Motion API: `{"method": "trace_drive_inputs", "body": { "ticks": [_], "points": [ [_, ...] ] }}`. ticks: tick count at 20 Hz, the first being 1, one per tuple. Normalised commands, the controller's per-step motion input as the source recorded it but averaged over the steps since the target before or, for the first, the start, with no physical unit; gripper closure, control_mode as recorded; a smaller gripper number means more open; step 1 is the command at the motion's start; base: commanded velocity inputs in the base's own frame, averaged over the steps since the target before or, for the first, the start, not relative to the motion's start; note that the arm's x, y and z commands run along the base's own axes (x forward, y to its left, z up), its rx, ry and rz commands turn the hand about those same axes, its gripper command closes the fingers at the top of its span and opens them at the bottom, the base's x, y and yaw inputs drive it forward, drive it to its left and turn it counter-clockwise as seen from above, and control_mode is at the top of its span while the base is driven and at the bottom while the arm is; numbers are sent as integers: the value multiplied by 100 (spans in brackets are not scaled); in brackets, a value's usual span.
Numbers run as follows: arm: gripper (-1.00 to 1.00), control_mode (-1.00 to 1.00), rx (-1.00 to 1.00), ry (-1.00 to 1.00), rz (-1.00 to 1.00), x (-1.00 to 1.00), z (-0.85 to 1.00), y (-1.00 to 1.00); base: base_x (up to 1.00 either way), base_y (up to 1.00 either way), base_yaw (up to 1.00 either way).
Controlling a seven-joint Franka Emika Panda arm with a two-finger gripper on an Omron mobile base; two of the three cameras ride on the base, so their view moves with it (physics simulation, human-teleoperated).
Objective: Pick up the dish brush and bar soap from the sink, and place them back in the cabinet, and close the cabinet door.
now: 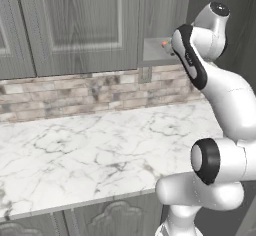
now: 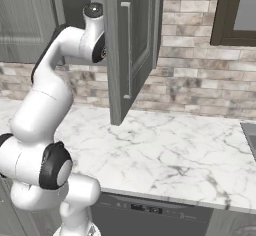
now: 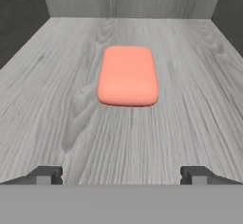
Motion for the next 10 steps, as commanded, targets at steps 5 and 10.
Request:
{"method": "trace_drive_inputs", "body": {
  "ticks": [5,10],
  "points": [
    [-100,-100,0,0,0,-93,0,0,0,0,0],
    [-100,-100,0,9,0,-80,0,0,0,0,0]
  ]
}}
